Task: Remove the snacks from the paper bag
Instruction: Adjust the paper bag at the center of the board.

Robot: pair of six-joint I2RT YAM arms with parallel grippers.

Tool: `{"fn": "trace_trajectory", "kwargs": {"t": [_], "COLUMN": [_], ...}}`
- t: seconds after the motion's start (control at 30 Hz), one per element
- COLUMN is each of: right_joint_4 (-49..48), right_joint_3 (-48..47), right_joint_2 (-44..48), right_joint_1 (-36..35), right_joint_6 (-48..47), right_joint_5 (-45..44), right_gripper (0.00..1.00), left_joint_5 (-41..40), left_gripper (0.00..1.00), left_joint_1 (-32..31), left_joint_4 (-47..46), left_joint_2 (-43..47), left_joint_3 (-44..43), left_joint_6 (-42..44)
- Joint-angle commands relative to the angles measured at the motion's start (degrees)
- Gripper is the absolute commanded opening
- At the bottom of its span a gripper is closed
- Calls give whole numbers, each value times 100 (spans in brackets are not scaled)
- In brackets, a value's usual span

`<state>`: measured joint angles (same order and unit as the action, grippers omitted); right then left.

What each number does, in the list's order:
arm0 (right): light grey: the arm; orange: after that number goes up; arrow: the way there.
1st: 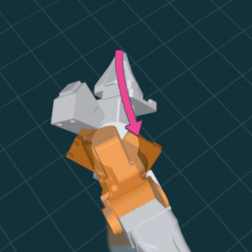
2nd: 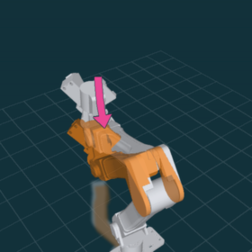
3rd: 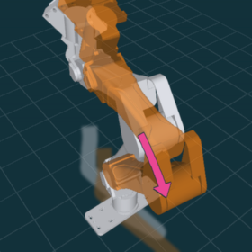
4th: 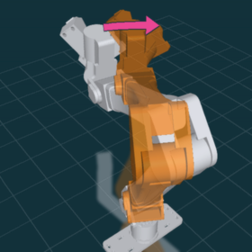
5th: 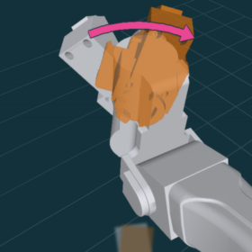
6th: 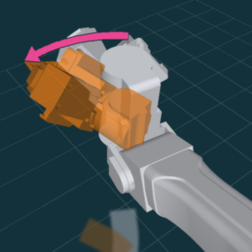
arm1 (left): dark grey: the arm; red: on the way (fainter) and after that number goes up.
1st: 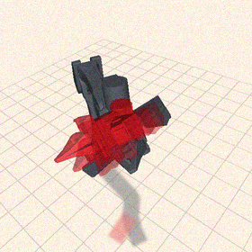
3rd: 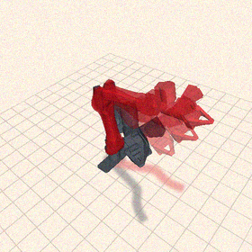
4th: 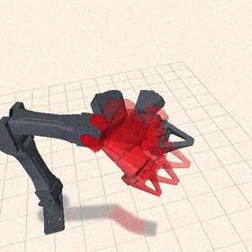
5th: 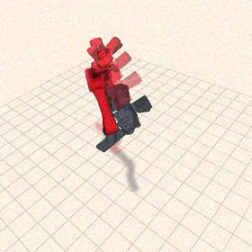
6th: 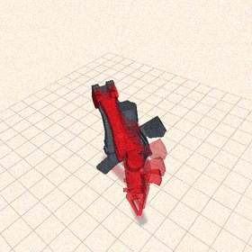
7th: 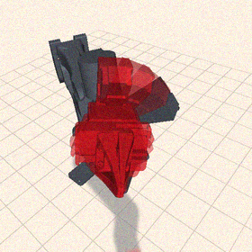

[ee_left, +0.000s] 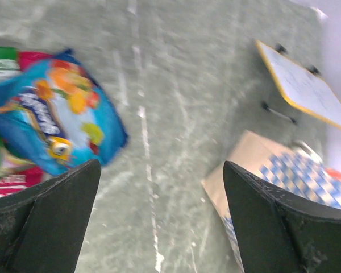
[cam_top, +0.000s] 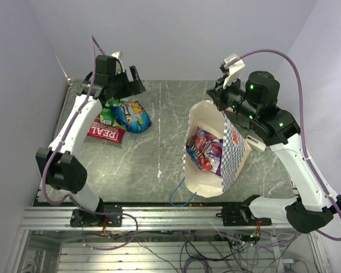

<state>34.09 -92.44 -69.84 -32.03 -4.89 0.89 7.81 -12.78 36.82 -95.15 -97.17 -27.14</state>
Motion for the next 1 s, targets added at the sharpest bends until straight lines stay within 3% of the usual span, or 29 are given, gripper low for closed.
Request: {"fn": "trace_trajectory", "kwargs": {"t": [0.0,0.2,0.27,0.4,0.53,0.7,0.83,0.97], "right_joint_4": [-583,-1187,-1091,-369,-13,-455,-753,-695], "right_joint_3": [138,694,809,612,494,754,770,528], "right_joint_2": [35,-164,-199,-69,275,788,883,648], "right_joint_1": [-23,-105,-260,-444,-451,-448,-444,-450], "right_joint_6": [461,1899,2035,1731,1517,1369,1216,1060], "right_joint_5": [1879,3634,3818,2935,1249,-81,-437,-449], "right_gripper": [0,0,0,0,0,0,0,0], "left_joint_5": [955,1296,1360,1352,1327,1001,511,-215], "left_gripper": [100,100,99,99,99,99,99,99], "left_joint_1": [-587,-1091,-1307,-1660,-1951,-2841,-3752,-4349], "left_joint_4": [-295,-615,-808,-1159,-1167,-1192,-907,-12], "left_joint_2": [744,1899,2275,3041,3315,3340,3188,2941], "left_joint_3": [594,1548,1910,2587,2904,3144,2961,2760], "left_joint_6": [-203,-154,-198,-423,-536,-702,-592,-478]}}
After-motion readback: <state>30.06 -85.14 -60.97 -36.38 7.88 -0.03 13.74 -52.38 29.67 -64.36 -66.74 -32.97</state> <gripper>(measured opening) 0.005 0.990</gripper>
